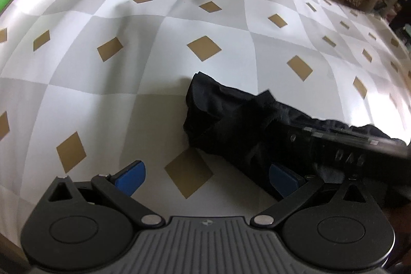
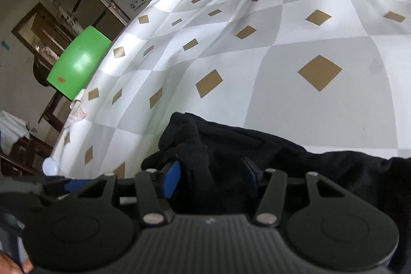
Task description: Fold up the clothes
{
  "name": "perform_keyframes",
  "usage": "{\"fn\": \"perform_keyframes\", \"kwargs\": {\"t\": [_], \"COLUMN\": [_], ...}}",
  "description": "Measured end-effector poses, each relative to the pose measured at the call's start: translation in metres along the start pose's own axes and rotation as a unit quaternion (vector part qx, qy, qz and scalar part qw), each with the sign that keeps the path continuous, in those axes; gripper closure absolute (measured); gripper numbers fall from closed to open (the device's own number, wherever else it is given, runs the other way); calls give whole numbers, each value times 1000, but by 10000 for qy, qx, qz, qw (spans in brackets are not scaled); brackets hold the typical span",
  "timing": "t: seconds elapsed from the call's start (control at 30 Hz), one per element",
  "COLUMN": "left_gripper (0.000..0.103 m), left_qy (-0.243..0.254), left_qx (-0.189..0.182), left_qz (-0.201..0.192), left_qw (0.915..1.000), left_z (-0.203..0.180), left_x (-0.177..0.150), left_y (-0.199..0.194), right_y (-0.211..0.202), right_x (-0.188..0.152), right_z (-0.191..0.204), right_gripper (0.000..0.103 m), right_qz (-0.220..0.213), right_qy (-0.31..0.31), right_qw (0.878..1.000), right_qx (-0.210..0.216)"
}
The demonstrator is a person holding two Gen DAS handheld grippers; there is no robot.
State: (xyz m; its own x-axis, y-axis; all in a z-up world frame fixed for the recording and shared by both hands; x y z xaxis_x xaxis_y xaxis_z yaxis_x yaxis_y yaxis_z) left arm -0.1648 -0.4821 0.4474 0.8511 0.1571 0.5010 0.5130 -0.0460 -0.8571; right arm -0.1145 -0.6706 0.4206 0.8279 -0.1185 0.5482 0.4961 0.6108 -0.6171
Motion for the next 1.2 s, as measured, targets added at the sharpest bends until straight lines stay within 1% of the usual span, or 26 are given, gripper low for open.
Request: {"fn": "perform_keyframes", "kwargs": {"t": [0.07,0.3,0.37,0.47,0.63,0.73,0.8,0.9,0.97,1.03,1.07,1.13,1.2], "left_gripper": [0,1,7,8,8,8,8,8,8,8,8,8,8], "left_qy": [65,18,28,-2,-365,-405,-356,-180,-30,-42,-192,-512,-967], "left_qx": [93,150,198,337,300,298,323,464,622,766,774,775,649], "left_qz": [-88,-355,-399,-456,-415,-354,-319,-203,-120,-92,-87,-78,-61], "left_qw": [9999,9993,9990,9984,9980,9981,9983,9986,9980,9970,9968,9956,9932], "left_z": [1,2,2,2,11,9,6,1,1,6,11,21,31], "left_x": [0,3,4,5,8,8,8,7,6,6,7,9,10], "left_y": [-1,4,8,12,19,24,27,31,35,37,38,40,41], "right_y": [0,-1,-4,-8,-14,-18,-20,-18,-17,-17,-16,-15,-13], "right_x": [2,9,12,17,25,29,32,34,34,34,34,33,31], "right_z": [-5,-17,-22,-30,-41,-49,-51,-47,-37,-25,-18,-9,-1], "right_gripper": [53,53,53,53,53,53,53,53,52,51,51,51,50], "right_qz": [31,6,-76,-247,-532,-663,-703,-462,-299,-164,-102,-44,-19], "right_qy": [267,651,773,949,1019,1126,1088,771,215,-562,-937,-1428,-1913], "right_qw": [9996,9977,9968,9952,9929,9905,9903,9950,9982,9963,9931,9869,9778], "right_qx": [119,196,168,44,-293,-415,-511,-446,-481,-628,-697,-750,-860]}}
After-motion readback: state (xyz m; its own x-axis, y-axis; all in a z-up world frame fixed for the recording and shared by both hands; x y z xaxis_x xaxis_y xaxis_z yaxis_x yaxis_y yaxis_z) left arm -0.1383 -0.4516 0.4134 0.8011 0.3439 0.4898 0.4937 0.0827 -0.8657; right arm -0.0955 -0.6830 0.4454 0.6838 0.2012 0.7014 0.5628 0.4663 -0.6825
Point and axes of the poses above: each gripper's, at about its wrist camera, not at the fingertips, and y roughly the way its jaws point, z to its left, x to its top, the point moved 3 cm from there along y, roughly the way its jaws point, and after that the axes turned 6 degrees about -z, right-handed, at the moved point
